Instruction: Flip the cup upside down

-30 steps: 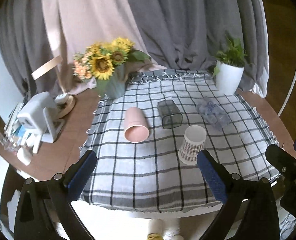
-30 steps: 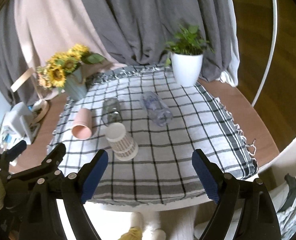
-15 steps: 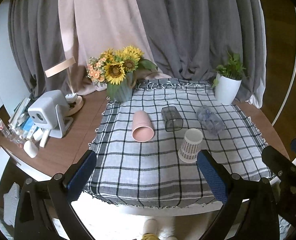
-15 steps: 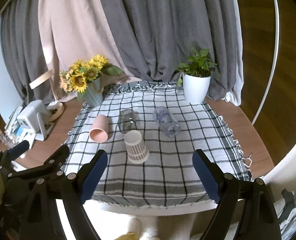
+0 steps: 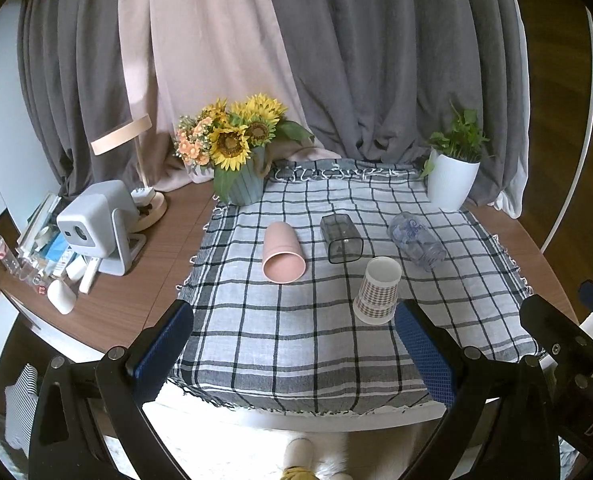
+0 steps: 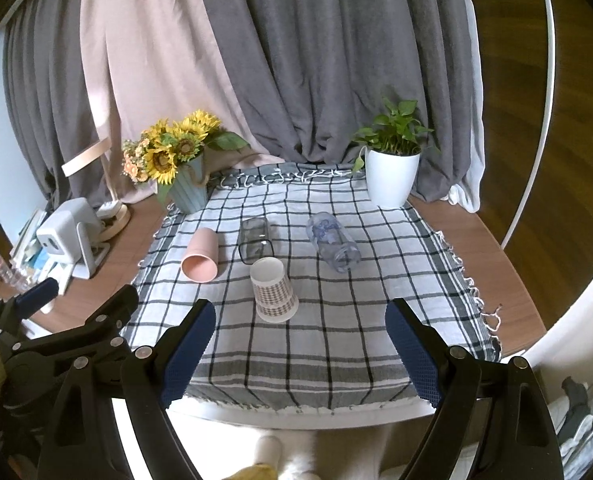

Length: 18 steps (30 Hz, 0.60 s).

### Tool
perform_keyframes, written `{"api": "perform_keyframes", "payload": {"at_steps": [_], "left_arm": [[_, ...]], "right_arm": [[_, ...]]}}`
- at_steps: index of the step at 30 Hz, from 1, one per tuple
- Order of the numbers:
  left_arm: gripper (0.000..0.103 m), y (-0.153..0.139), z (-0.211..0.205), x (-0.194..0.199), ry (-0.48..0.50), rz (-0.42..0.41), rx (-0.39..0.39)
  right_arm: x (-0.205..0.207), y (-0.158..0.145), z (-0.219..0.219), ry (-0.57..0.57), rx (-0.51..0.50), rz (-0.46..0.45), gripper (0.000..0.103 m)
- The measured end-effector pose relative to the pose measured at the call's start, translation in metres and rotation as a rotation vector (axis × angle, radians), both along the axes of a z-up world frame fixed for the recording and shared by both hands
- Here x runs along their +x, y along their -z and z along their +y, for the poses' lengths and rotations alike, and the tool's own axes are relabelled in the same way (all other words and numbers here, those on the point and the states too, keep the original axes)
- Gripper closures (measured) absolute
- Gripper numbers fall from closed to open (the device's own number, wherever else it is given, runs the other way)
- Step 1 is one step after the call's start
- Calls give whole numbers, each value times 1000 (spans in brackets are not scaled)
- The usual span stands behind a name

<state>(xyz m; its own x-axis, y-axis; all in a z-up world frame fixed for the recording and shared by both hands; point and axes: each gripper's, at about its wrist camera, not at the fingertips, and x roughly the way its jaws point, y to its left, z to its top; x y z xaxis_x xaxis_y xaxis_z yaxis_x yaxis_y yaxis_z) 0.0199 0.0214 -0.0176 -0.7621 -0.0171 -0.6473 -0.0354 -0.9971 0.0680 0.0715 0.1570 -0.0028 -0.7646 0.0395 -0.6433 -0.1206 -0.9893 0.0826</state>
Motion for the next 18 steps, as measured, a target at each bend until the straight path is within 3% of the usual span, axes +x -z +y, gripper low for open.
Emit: {"api": "perform_keyframes", "payload": {"at_steps": [18], "left_arm": [[0, -3, 1, -3, 2, 3, 3]], "right_arm": [[-2, -1, 2, 4, -1, -4, 16]]}}
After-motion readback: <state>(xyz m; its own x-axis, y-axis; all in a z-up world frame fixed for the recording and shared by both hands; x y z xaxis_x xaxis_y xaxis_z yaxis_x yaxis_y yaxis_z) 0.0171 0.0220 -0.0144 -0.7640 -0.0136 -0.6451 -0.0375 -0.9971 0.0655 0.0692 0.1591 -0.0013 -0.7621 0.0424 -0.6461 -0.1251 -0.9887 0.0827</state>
